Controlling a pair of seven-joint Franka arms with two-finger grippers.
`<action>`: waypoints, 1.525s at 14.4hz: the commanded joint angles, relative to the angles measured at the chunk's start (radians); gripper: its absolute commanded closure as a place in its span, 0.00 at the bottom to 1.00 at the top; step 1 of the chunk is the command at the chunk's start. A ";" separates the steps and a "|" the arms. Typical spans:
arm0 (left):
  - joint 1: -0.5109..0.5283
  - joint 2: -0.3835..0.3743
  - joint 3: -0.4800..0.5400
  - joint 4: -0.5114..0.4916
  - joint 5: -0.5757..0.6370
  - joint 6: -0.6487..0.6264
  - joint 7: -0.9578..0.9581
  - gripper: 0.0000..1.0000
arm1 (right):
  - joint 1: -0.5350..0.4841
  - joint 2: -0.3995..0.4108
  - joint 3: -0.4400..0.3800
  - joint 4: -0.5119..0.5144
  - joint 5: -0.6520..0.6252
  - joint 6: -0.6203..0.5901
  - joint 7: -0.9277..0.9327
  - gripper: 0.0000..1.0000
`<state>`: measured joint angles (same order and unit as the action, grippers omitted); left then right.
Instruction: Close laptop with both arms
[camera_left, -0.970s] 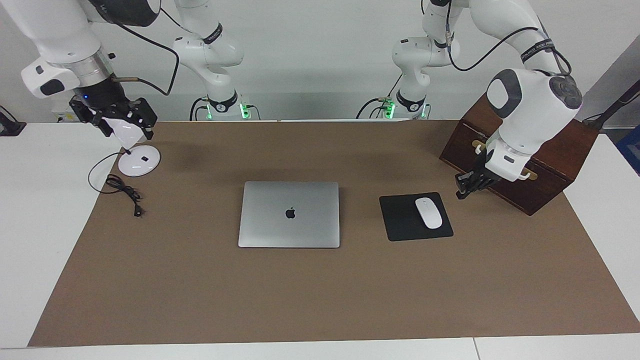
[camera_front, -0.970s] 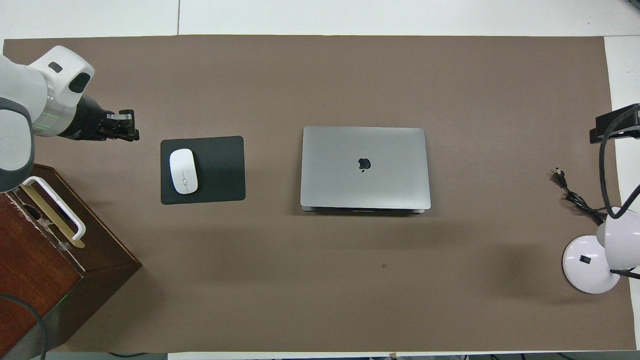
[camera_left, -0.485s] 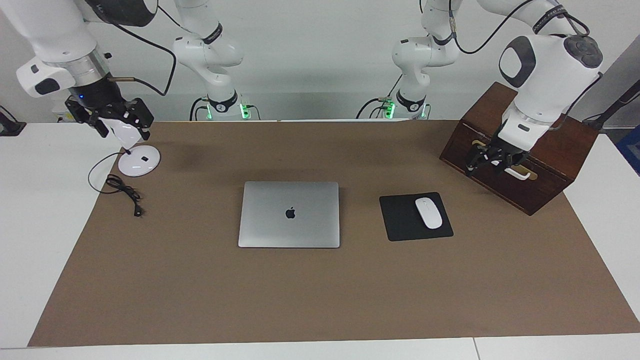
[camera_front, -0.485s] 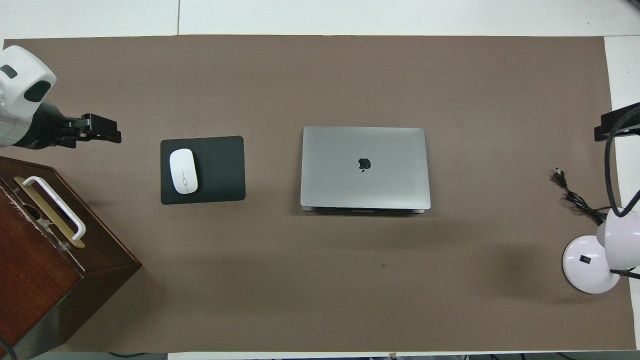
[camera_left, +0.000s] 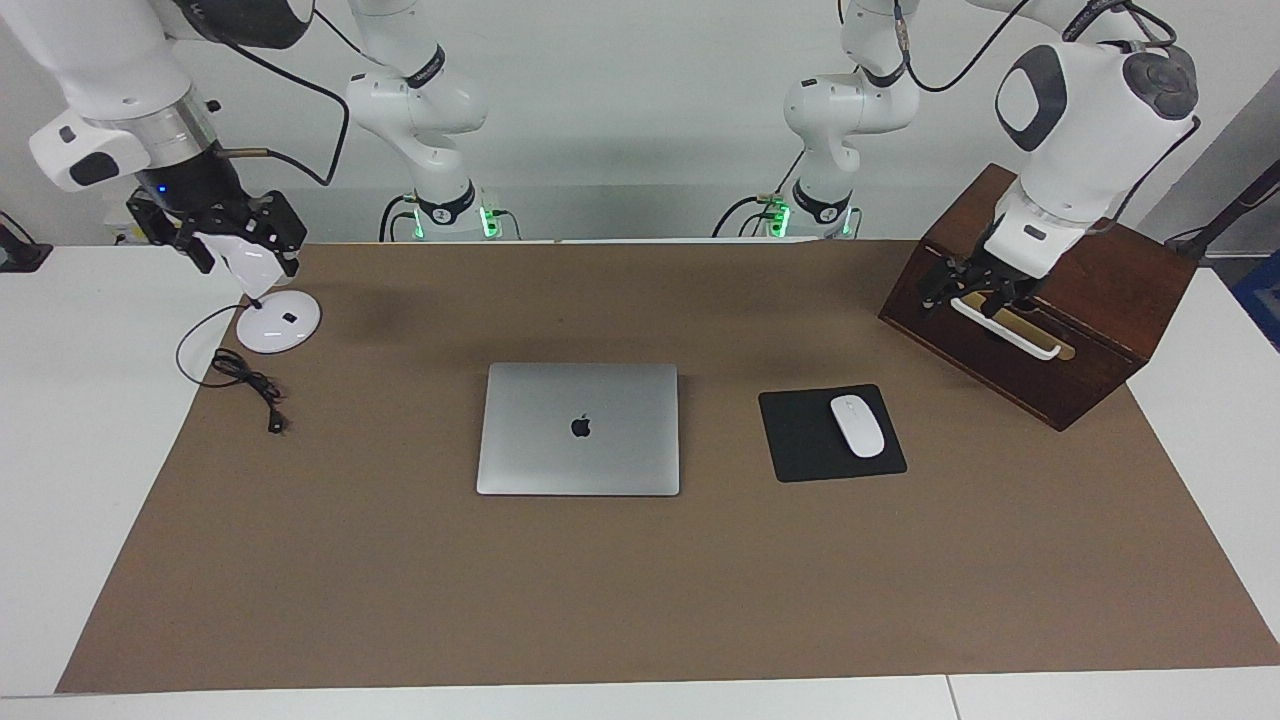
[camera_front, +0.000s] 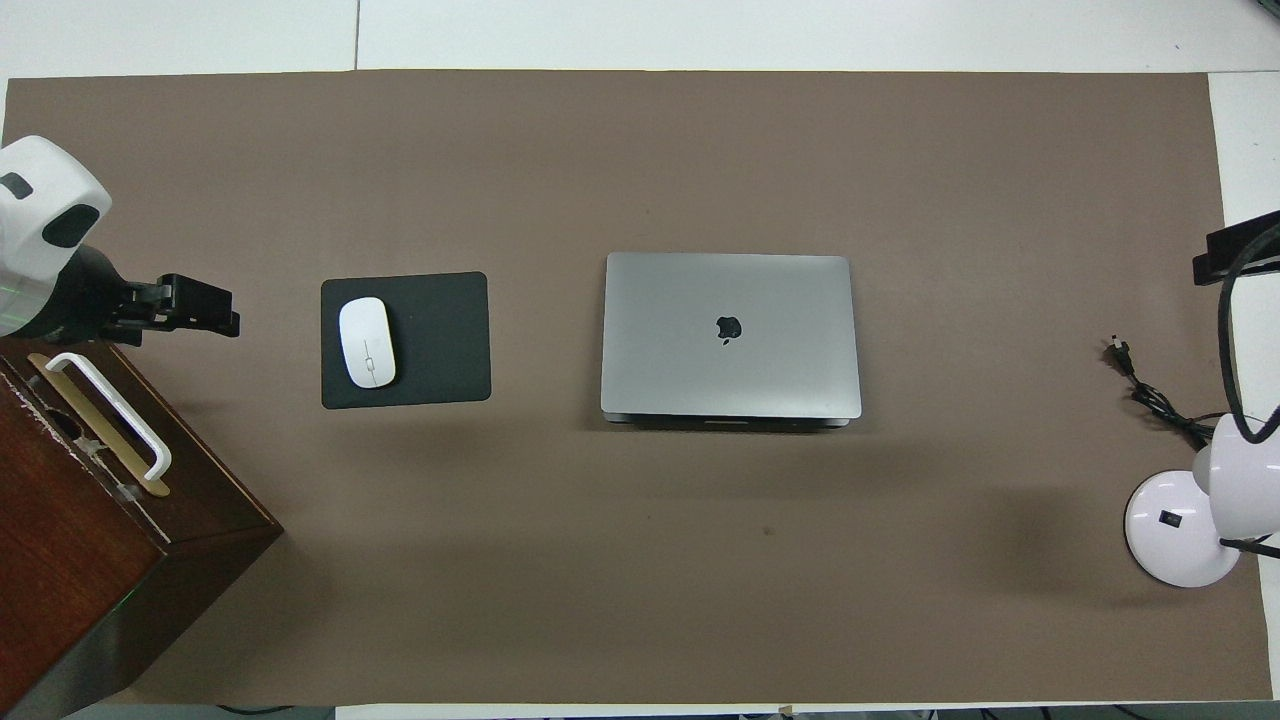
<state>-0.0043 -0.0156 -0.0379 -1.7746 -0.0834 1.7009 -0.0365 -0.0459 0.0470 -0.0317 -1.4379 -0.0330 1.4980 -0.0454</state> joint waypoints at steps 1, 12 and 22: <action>0.007 -0.001 0.001 -0.017 0.017 -0.015 0.010 0.00 | -0.006 -0.042 0.006 -0.013 0.013 -0.015 -0.044 0.00; -0.011 0.089 0.003 0.139 0.022 -0.185 -0.012 0.00 | -0.022 -0.131 0.001 -0.173 0.005 0.057 -0.050 0.00; 0.021 0.062 -0.025 0.129 0.022 -0.127 -0.028 0.00 | -0.025 -0.131 0.003 -0.182 0.005 0.067 -0.053 0.00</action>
<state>0.0032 0.0506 -0.0565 -1.6461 -0.0820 1.5515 -0.0528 -0.0528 -0.0581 -0.0372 -1.5829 -0.0330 1.5358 -0.0618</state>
